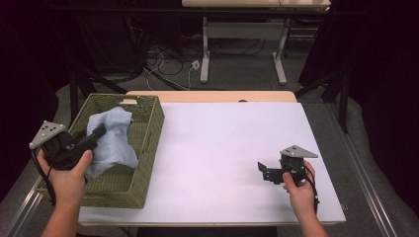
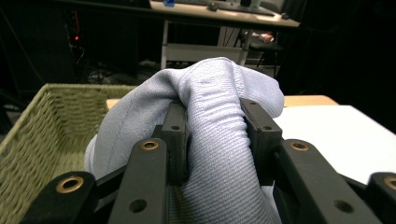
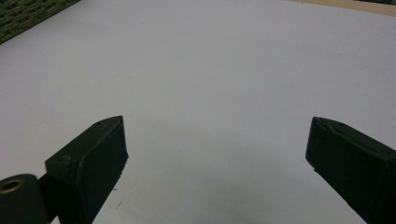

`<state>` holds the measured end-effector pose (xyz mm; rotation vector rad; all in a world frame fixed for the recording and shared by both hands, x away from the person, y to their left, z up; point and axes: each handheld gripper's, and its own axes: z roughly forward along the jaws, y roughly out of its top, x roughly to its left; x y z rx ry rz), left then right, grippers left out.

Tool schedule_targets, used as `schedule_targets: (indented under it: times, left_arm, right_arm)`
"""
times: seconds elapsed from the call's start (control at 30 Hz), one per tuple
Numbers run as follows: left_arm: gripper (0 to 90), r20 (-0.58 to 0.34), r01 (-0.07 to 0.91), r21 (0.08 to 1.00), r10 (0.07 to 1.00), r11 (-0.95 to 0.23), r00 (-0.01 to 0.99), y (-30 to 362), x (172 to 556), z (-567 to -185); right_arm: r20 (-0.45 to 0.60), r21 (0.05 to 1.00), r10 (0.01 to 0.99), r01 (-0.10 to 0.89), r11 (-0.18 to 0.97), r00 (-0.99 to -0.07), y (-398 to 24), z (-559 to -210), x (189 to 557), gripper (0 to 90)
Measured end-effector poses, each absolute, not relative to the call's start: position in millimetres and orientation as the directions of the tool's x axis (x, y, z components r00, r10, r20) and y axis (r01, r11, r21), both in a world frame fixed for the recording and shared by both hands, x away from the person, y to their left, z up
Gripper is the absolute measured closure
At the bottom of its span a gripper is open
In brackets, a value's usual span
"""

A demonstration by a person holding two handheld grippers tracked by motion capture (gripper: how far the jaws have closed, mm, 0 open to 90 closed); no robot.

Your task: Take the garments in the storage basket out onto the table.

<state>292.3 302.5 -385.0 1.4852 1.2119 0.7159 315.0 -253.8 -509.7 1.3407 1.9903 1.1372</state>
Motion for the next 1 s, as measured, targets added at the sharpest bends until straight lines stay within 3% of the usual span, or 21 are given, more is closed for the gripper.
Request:
schedule_targets:
  times: [0.5,1.0]
  left_arm:
    - [66.3,-0.144,0.241,0.970,0.874,0.032,0.463,248,285,-362]
    - [66.4,-0.138,0.239,0.971,0.793,-0.010,0.593,185,290,-366]
  right_arm:
    - [0.062,0.839,0.915,0.516,0.169,-0.400,-254,-509,314,5.2]
    - [0.066,0.843,0.914,0.512,0.164,-0.401,-256,-509,315,5.2]
